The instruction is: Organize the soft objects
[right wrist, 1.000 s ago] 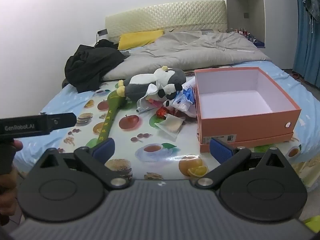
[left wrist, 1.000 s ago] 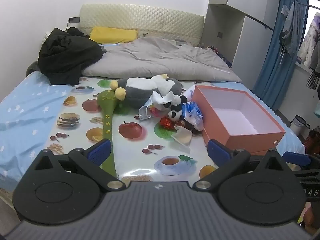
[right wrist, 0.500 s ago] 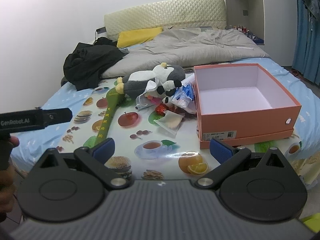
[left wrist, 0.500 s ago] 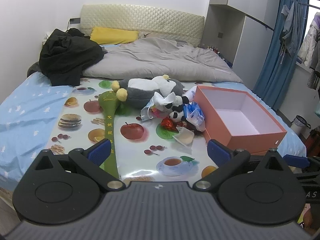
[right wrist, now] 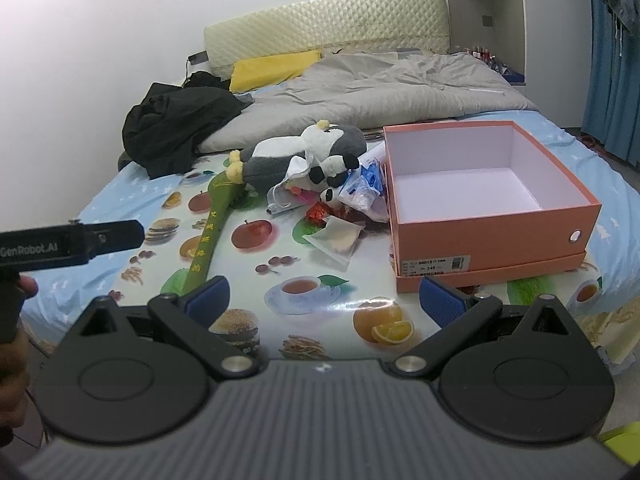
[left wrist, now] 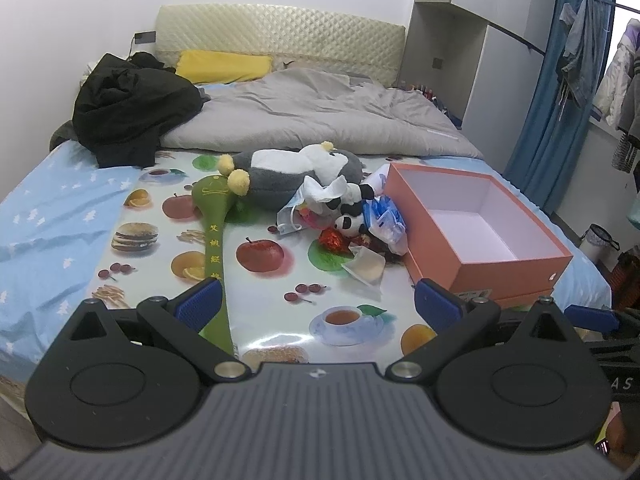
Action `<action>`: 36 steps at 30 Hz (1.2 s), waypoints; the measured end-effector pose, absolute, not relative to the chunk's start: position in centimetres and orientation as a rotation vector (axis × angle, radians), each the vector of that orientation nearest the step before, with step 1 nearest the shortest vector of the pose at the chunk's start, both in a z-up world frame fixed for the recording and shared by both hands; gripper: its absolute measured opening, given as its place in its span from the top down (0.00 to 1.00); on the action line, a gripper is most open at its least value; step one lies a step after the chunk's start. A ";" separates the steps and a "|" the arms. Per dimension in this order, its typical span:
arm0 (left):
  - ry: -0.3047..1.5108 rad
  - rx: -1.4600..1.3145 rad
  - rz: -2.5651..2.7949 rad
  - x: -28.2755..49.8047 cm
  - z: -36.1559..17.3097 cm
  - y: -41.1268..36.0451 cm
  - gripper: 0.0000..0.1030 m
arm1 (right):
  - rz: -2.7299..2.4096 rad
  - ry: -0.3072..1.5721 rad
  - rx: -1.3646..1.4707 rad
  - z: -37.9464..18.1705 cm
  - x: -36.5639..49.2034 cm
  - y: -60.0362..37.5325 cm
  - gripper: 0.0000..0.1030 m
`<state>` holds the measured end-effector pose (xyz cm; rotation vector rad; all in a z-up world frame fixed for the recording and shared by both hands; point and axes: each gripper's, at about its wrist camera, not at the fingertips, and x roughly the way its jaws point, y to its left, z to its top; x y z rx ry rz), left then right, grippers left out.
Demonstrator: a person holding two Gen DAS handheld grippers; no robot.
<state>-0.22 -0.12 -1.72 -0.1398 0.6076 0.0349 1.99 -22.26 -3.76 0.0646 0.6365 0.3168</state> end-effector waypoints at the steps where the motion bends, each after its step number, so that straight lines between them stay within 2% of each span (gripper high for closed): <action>1: 0.607 -0.138 0.035 -0.2 -1.7 -0.2 0.00 | 0.316 0.638 0.066 -3.8 2.0 -22.3 0.00; 36: 0.677 -0.178 0.004 2.3 -5.2 -0.9 0.00 | 0.276 0.700 0.100 -6.2 3.2 -23.1 0.00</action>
